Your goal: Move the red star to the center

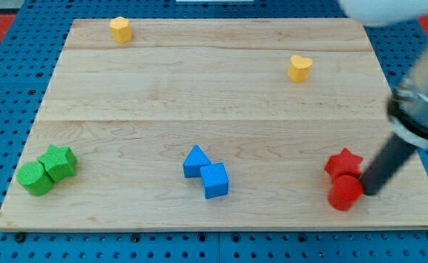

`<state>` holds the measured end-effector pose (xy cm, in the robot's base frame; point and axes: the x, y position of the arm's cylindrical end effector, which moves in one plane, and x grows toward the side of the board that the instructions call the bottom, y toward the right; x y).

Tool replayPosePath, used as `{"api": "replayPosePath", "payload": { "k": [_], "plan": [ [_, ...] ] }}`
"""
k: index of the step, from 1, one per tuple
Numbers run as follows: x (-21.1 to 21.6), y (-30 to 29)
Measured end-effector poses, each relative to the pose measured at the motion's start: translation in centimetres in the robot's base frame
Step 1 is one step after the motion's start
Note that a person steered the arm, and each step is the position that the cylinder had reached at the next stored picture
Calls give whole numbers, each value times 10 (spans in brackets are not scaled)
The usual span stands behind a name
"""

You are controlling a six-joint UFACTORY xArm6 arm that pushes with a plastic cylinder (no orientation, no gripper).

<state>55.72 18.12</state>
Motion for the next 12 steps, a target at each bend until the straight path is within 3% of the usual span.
{"api": "replayPosePath", "payload": {
  "k": [1,4,10,12],
  "plan": [
    [-8,-81],
    [-20,-109],
    [-17,-120],
    [-15,-60]
  ]
}}
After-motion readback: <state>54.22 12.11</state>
